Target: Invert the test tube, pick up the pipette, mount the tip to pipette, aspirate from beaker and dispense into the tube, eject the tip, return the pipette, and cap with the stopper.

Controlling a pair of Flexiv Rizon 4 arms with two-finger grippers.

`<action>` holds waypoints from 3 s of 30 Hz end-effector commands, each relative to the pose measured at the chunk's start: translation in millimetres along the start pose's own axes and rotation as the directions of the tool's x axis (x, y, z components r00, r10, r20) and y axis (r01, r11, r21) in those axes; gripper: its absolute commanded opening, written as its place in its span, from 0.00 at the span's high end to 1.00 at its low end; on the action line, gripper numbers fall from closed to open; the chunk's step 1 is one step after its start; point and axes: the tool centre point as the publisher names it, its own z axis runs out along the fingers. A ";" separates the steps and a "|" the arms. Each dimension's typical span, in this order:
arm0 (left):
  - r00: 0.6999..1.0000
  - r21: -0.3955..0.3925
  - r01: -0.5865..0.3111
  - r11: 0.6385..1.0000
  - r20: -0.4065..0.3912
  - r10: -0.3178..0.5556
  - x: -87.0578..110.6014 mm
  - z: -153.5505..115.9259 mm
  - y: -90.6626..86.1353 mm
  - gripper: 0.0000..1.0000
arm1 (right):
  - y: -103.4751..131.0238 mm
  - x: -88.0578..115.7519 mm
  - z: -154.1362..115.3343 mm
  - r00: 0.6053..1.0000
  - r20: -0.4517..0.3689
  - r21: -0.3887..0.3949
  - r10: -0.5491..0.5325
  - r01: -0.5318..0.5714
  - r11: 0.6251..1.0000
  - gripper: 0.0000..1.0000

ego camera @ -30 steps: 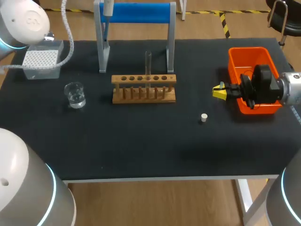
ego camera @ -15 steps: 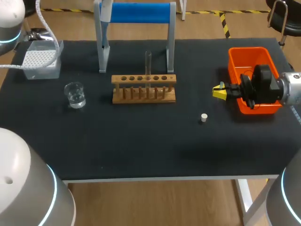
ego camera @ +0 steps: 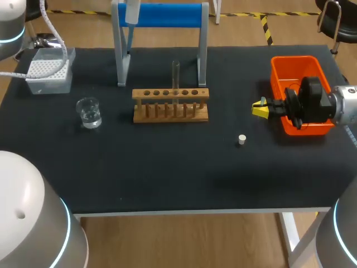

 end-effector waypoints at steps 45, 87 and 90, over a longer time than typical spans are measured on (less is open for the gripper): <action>0.998 0.238 -0.055 0.970 0.045 0.046 165.6 53.8 -18.6 1.00 | -0.1 0.2 0.1 1.000 0.001 0.001 0.000 0.000 1.000 1.00; 0.998 0.212 -0.052 0.976 0.050 0.043 173.1 36.6 -28.2 1.00 | -0.1 0.2 0.1 1.000 0.001 0.001 0.000 0.000 1.000 1.00; 0.998 0.212 -0.052 0.976 0.050 0.043 173.1 36.6 -28.2 1.00 | -0.1 0.2 0.1 1.000 0.001 0.001 0.000 0.000 1.000 1.00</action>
